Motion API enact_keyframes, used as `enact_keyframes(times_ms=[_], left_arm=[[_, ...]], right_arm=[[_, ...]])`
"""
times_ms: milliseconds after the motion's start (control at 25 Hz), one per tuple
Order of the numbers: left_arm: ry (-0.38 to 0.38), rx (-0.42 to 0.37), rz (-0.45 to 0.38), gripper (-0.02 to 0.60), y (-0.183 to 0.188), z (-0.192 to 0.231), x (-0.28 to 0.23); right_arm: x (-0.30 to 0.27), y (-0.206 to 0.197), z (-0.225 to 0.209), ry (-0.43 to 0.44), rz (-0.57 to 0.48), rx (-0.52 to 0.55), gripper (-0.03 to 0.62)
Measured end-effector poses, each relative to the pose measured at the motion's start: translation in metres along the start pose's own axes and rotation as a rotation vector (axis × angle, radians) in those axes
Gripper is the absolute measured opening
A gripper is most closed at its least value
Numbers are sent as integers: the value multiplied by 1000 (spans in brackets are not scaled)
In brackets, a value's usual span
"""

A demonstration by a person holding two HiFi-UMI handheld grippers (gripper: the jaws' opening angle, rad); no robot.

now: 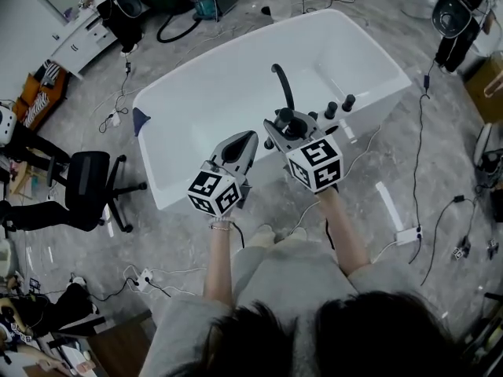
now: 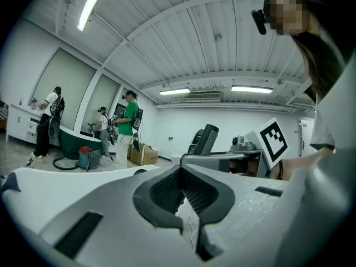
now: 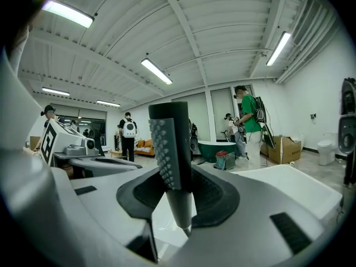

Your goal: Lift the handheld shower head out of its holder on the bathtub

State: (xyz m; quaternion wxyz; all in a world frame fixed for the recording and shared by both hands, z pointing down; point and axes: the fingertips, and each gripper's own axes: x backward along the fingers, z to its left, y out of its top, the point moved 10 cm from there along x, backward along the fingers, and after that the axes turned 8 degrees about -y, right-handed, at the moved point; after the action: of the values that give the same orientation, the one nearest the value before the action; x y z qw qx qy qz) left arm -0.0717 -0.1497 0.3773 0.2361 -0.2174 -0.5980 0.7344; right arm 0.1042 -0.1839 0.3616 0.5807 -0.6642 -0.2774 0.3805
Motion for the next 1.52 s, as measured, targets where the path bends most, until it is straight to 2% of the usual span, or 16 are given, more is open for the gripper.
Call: enact_keyframes(times_ms=[280,640,1520], left_arm=[[-25,-49,-2,5,10,-25,-4],[-35,-83,-19,5,14,-50,-4],[-50,-76,-19,5,11,-61,-3]], right_arm=[[34,11,-6,-17,-35,9,129],[56,17,-4,9,-74,14,129],[64,16,3,30,-83,31,129]])
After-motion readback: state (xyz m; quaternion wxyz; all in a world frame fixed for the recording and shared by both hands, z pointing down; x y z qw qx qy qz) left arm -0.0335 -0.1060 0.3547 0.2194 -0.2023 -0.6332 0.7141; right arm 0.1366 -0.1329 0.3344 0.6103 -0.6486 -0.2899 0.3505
